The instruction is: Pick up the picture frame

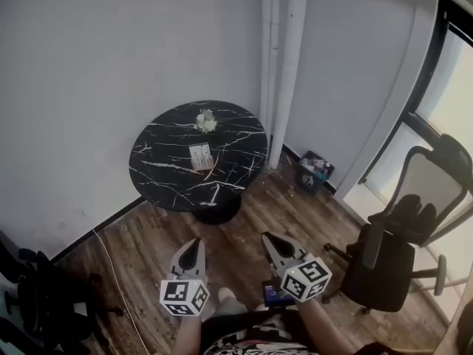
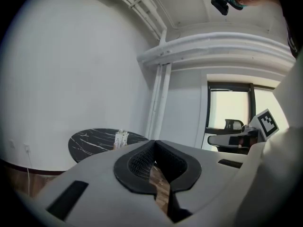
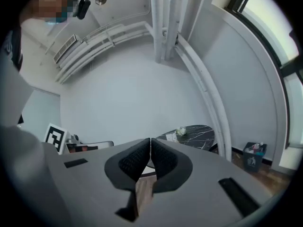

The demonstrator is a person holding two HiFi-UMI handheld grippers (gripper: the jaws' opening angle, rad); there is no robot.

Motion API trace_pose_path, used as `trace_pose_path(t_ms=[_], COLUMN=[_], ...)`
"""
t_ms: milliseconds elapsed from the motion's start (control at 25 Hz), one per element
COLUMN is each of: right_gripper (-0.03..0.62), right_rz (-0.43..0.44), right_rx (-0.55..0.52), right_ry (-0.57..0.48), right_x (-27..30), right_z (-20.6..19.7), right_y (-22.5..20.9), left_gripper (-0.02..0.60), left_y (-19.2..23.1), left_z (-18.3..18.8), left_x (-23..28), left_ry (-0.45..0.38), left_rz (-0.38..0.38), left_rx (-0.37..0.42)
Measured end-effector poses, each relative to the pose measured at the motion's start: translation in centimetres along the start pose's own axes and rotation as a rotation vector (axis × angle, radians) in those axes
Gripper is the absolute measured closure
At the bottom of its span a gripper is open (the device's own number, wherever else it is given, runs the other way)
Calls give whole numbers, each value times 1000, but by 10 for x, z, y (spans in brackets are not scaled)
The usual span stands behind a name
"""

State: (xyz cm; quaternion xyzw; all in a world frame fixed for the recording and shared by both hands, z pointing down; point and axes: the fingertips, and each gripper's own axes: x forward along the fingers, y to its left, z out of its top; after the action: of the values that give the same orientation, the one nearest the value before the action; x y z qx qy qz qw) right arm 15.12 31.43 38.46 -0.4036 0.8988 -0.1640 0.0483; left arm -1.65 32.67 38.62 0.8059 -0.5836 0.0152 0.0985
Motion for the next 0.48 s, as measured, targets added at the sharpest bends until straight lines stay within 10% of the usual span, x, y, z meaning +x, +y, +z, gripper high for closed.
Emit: trace_pose_path(t_ms=[200,480], right_gripper=[576,576], right_rz=[138,71], right_rx=[112,-55], right_ry=[-61,34], right_x=[-1,21], right_z=[14,-2], right_y=[11,-1], left_gripper=[568,569], left_y=[3,8], left_z=[5,-5], left_x=[-2,18], left_ry=[-18,76], left_rz=[16,38], left_rx=[-42,59])
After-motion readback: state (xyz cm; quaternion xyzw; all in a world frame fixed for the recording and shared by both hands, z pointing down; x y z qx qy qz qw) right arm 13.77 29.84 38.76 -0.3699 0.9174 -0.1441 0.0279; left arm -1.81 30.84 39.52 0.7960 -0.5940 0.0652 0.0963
